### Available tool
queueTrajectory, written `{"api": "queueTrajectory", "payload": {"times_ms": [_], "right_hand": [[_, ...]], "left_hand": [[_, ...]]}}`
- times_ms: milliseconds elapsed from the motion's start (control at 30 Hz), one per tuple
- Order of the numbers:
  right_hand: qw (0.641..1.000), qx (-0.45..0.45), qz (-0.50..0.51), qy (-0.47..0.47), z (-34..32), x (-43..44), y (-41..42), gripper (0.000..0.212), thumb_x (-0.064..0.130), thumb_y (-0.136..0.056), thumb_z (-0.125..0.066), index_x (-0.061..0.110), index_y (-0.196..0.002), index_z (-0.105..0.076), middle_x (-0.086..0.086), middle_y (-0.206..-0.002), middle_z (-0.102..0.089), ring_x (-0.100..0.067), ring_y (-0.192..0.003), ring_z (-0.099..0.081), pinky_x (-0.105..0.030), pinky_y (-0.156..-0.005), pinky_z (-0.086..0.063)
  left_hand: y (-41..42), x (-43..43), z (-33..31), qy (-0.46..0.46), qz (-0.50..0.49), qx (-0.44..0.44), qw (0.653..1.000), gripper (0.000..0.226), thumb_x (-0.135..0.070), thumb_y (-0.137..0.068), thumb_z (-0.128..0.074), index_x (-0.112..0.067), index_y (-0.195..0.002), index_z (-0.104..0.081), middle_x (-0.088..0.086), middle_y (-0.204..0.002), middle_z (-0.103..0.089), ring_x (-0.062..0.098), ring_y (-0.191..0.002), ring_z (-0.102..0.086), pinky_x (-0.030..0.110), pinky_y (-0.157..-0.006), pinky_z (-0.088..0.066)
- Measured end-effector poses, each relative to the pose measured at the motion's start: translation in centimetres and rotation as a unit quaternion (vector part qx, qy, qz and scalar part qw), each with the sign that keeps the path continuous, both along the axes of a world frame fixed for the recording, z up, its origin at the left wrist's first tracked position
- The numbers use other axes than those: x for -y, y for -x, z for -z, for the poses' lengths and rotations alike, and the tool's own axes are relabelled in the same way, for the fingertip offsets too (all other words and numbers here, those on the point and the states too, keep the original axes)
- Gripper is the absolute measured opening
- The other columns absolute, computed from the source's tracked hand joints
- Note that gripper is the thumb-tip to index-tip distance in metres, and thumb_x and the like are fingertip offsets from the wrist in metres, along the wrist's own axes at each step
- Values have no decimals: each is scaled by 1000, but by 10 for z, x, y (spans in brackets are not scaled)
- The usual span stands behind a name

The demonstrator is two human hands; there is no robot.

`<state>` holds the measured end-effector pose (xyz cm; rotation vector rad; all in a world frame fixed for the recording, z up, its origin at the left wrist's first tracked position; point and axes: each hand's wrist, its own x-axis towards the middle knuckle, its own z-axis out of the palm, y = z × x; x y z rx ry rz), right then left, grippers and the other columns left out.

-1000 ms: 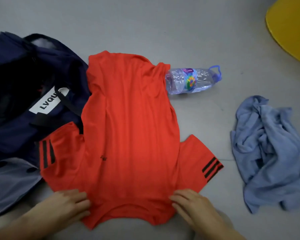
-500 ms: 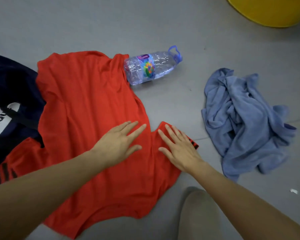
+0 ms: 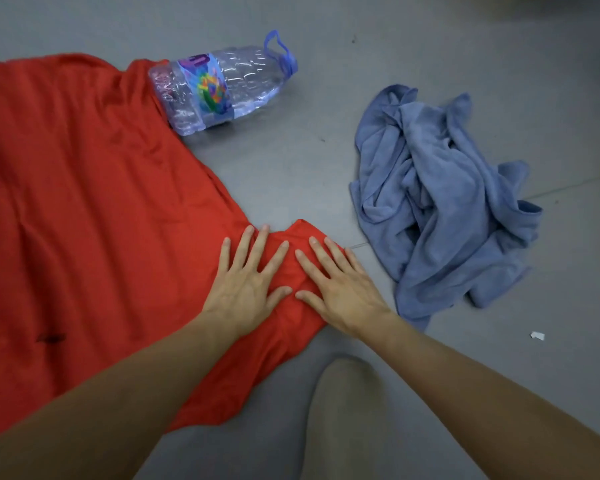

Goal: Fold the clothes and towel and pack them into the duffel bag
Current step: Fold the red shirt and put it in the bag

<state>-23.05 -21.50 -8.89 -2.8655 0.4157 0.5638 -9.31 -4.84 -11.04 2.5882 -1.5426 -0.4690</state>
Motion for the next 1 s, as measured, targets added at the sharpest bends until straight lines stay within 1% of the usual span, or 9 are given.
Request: {"api": "queueTrajectory", "payload": {"times_ms": [100, 200, 333, 467, 567, 700, 833, 900, 1000], "right_hand": [[999, 20, 5, -25, -5, 7, -6, 62, 54, -99, -15, 36, -159, -13, -1, -168, -10, -25, -154, -9, -48, -122, -16], [999, 20, -14, -43, -12, 24, -17, 54, 39, -106, -25, 39, -158, -9, 1, -168, -4, -25, -154, -6, -46, -122, -14], [996, -15, -85, -33, -17, 52, -36, 61, 23, -107, -33, 44, -157, -6, 3, -168, 7, -26, -155, 0, -46, -123, -14], [987, -77, -136, -25, -19, 56, -51, 67, 17, -105, -34, 47, -156, -4, 4, -168, 11, -25, -154, 7, -48, -124, -9], [990, -72, -120, -29, -18, 52, -59, 68, 13, -103, -32, 50, -155, -8, 5, -167, 12, -24, -154, 8, -48, -124, -8], [993, -75, -79, -42, -19, 50, -65, 75, 6, -98, -34, 51, -154, -13, 4, -168, 10, -24, -154, 8, -45, -123, -7], [994, -64, -60, -71, -17, 42, -64, 72, 5, -97, -31, 37, -159, -14, 9, -168, -1, -22, -155, 4, -46, -125, -10], [993, -20, -42, -107, -18, 38, -62, 66, 3, -98, -32, 26, -159, -21, 7, -167, -13, -23, -154, -6, -41, -124, -16], [980, 24, 50, -193, -26, 37, -62, 58, 2, -101, -36, 21, -155, -34, 5, -164, -25, -15, -151, -23, -23, -121, -17]], "left_hand": [[8, 7, -5, 13, -28, 14, 999, 74, -62, -94, -35, -25, -158, -25, 12, -167, -13, 34, -154, -8, 60, -121, -13], [31, 12, -15, 73, -46, 24, 996, 61, -46, -94, -45, -21, -150, -43, 9, -157, -37, 32, -144, -32, 53, -119, -23], [66, 22, -23, 101, -52, 12, 993, 51, -37, -93, -54, -24, -142, -53, 1, -130, -55, 26, -111, -53, 42, -92, -41], [86, 42, -20, 95, -14, -3, 995, 56, -27, -82, -72, -27, -136, -57, -1, -97, -56, 23, -79, -53, 37, -63, -39], [93, 52, -13, 97, 32, -10, 995, 62, -19, -74, -74, -27, -133, -61, 2, -95, -58, 24, -73, -55, 34, -58, -41], [94, 67, -8, 79, 5, -27, 996, 55, -37, -60, -89, -29, -111, -72, -1, -86, -64, 23, -66, -59, 32, -53, -44], [89, 70, -10, 107, -17, -34, 994, 43, -16, -49, -91, -27, -87, -76, -1, -68, -62, 22, -49, -57, 27, -41, -38], [88, 63, -12, 127, -31, -72, 989, 44, -12, -57, -89, -26, -96, -73, 0, -74, -63, 23, -49, -58, 27, -39, -38], [87, 42, -18, 160, -104, -124, 974, 50, -20, -81, -76, -28, -127, -58, -2, -88, -57, 24, -60, -63, 34, -44, -45]]}}
